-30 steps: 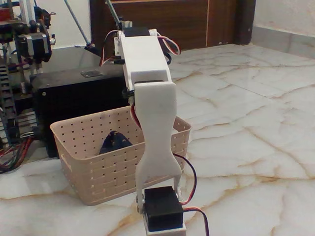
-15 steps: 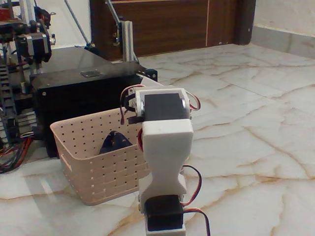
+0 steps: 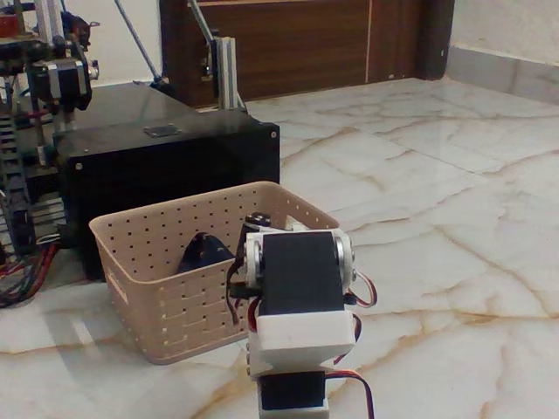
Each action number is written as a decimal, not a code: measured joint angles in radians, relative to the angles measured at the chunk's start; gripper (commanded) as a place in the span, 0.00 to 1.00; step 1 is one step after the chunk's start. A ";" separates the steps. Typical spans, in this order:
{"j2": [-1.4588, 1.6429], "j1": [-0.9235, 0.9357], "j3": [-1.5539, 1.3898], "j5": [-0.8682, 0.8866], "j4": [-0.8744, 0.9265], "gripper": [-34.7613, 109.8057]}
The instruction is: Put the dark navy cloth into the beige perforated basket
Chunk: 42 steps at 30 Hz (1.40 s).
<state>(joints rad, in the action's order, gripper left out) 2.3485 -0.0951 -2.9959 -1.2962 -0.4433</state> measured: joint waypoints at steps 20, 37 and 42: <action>0.018 0.031 -0.084 -0.181 -0.275 0.24; 0.035 0.049 -0.084 -0.206 -0.273 0.24; 0.035 0.049 -0.084 -0.206 -0.273 0.24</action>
<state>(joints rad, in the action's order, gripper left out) 2.3838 -0.0460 -3.0802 -1.5018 -0.7164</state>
